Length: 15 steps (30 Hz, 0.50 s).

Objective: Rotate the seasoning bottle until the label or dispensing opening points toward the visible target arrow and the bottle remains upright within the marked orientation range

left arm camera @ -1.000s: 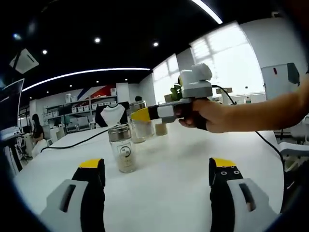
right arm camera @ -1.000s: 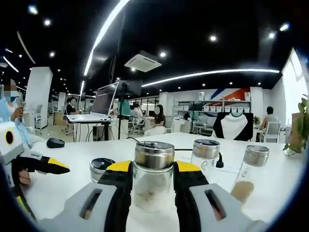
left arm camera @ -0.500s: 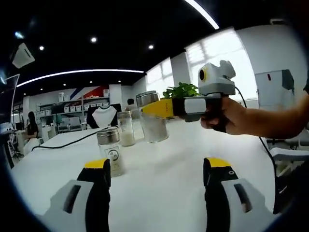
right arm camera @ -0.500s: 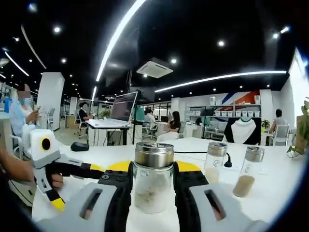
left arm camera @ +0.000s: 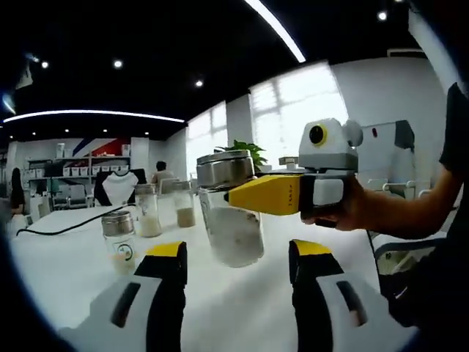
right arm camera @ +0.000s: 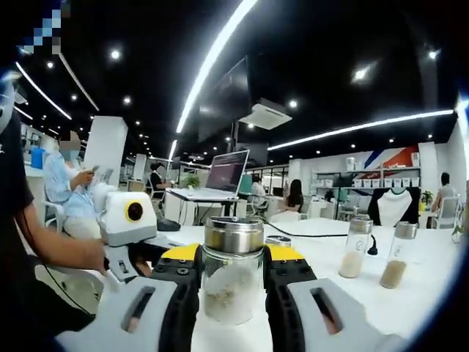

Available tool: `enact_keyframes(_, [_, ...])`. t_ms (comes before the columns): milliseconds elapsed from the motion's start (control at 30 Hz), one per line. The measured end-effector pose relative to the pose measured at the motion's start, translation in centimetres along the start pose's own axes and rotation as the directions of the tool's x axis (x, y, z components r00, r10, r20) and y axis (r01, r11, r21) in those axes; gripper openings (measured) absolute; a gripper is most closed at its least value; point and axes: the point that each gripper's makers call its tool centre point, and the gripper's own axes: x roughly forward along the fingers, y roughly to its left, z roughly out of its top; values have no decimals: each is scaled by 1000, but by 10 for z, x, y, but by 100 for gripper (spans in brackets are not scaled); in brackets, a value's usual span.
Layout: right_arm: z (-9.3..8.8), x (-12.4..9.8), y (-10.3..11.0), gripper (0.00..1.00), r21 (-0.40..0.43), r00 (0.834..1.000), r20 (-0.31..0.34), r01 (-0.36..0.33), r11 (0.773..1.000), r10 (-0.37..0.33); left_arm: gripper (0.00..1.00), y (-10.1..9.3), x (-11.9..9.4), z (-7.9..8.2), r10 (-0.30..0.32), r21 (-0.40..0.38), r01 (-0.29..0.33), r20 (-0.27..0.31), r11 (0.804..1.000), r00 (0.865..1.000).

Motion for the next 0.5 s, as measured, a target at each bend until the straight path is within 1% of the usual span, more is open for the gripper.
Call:
enact_keyframes(33, [-1,-2,3,30,13,1000,6,-21,1000,21,57,-5,1,-2,-16,13,16,-13,1000,1000])
enact_keyframes(67, [-2,-3,4,30,14,1000,7,-26,1000,26,57,-9,2,-5,-33,31,34,-29,999,999])
enact_keyframes(100, [-3,-5,8,30,9,999,6,-42,999,42,58,-18,3,-7,-75,54,77,-40,996,996])
enact_keyframes(133, [-3,-6,9,30,6,999,9,-44,999,44,59,-23,4,-5,-91,75,93,-31,993,995])
enact_keyframes(167, [-3,-8,10,30,8,999,14,-43,999,43,58,-22,4,-8,-80,59,82,-43,995,996])
enact_keyframes(233, [-3,-11,14,30,11,998,23,-52,999,51,55,-23,4,-8,-87,71,90,-48,993,995])
enact_keyframes(300, [-4,-14,18,30,3,998,25,-63,998,63,52,-20,3,-6,-76,67,78,-34,995,997])
enact_keyframes(367, [-5,-17,22,30,22,996,37,-77,997,76,49,-17,1,0,-77,33,77,0,996,997])
enact_keyframes(433, [-6,-19,26,30,38,995,42,-88,995,86,48,-16,1,0,-77,27,77,-1,997,997])
enact_keyframes(500, [-7,-20,33,30,28,993,40,-113,993,112,47,-19,3,-3,-84,27,85,-15,996,996])
